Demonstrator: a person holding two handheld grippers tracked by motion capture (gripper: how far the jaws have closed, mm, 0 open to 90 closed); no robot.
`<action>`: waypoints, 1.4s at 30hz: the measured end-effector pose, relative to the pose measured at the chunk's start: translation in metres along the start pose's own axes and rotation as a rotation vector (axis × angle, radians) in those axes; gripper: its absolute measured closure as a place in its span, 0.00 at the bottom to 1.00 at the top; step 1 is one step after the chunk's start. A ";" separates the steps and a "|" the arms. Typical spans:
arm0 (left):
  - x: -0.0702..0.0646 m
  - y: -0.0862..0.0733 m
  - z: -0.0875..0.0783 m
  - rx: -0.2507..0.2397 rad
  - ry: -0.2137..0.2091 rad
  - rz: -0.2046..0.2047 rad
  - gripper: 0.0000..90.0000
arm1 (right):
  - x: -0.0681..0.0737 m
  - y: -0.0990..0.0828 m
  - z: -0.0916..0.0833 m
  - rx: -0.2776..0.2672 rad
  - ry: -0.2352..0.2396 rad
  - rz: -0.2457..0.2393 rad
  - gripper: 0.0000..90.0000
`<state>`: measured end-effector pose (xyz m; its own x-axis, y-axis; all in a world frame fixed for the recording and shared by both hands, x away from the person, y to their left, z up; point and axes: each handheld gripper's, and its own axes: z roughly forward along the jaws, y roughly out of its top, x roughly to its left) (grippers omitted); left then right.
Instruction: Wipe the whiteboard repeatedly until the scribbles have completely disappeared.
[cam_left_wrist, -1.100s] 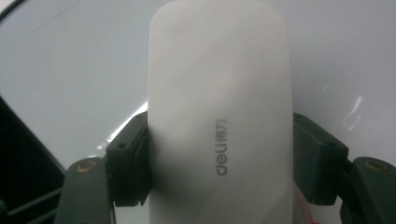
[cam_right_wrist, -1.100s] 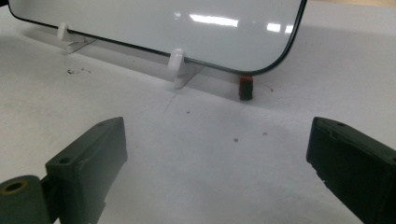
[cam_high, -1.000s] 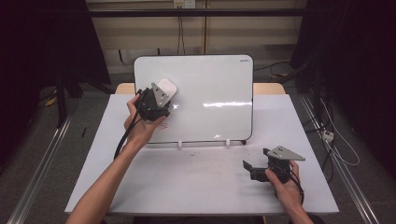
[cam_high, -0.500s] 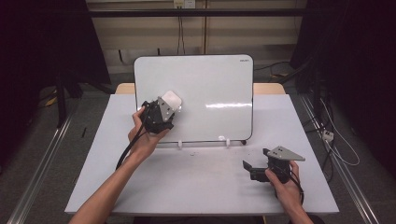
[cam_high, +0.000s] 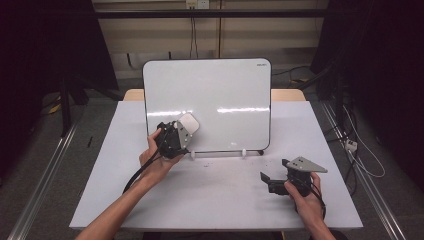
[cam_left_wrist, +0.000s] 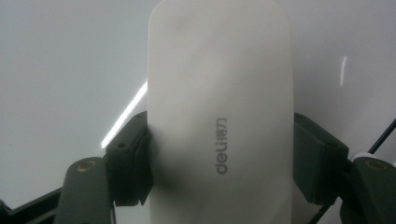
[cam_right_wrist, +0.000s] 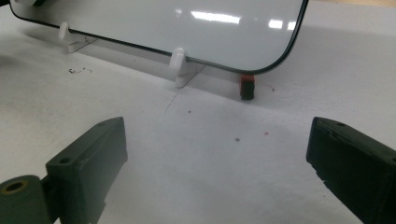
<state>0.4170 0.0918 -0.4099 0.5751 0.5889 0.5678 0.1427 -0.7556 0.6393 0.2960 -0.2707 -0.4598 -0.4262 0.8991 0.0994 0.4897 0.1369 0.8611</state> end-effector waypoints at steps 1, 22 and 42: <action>0.001 0.000 0.000 -0.001 -0.003 0.003 0.35 | 0.000 0.000 0.000 -0.001 -0.001 0.000 0.06; 0.067 0.010 0.000 -0.014 0.036 -0.158 0.35 | -0.002 0.000 0.000 -0.003 -0.005 0.003 0.06; 0.042 -0.022 -0.008 -0.016 0.047 -0.111 0.35 | 0.000 0.000 0.001 0.003 -0.005 0.001 0.06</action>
<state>0.4314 0.1357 -0.3962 0.5183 0.6817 0.5164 0.1901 -0.6805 0.7076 0.2969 -0.2702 -0.4600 -0.4219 0.9013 0.0982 0.4926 0.1370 0.8594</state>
